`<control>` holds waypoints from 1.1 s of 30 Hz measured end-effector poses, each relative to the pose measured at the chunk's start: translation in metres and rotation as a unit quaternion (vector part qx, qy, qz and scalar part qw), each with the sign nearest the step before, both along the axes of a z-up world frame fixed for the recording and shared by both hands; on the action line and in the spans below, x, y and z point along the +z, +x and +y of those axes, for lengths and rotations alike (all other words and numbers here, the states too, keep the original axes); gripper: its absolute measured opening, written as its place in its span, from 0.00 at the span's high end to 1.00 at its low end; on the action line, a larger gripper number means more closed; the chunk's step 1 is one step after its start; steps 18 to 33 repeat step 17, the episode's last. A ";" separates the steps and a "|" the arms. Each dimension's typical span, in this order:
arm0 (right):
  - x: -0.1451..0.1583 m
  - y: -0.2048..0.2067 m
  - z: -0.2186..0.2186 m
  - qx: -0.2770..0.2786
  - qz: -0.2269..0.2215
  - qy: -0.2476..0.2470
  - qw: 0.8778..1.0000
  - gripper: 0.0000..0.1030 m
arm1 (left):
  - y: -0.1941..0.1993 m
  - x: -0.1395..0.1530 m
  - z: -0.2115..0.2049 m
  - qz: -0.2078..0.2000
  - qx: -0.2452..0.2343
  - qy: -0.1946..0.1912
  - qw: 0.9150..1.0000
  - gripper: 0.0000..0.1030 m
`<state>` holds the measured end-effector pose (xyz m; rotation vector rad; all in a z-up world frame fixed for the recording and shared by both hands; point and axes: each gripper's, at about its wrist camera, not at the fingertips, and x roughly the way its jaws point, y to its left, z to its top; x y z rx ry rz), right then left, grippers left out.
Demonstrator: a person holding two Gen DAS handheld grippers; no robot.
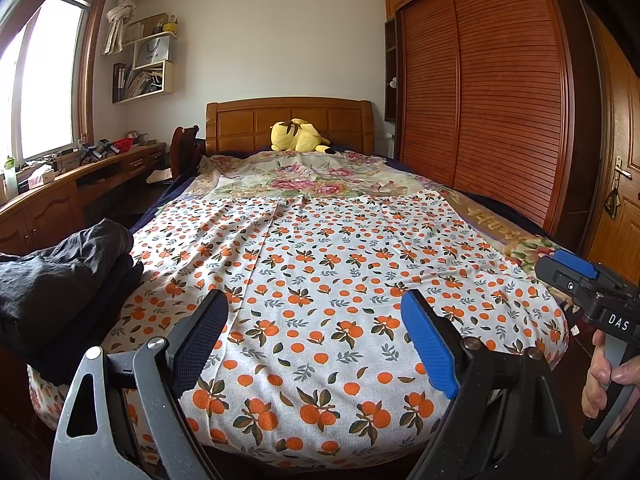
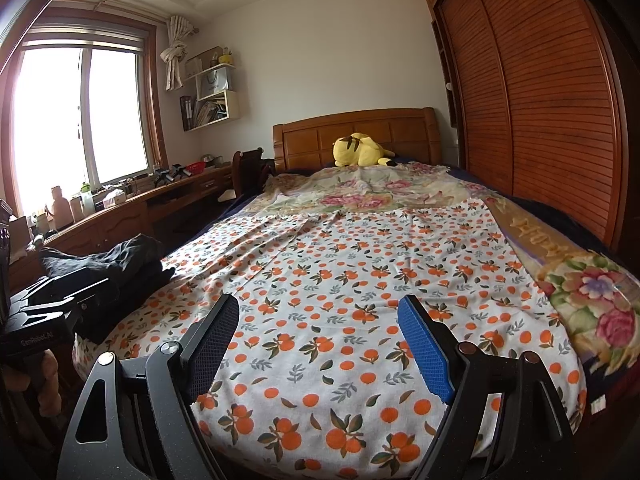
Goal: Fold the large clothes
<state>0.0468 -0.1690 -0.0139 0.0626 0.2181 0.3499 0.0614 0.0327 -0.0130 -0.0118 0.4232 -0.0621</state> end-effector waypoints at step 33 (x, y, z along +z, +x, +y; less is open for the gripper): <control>-0.002 0.000 0.001 -0.001 0.001 0.001 1.000 0.19 | 0.001 0.003 0.001 0.005 0.004 0.001 1.000 0.14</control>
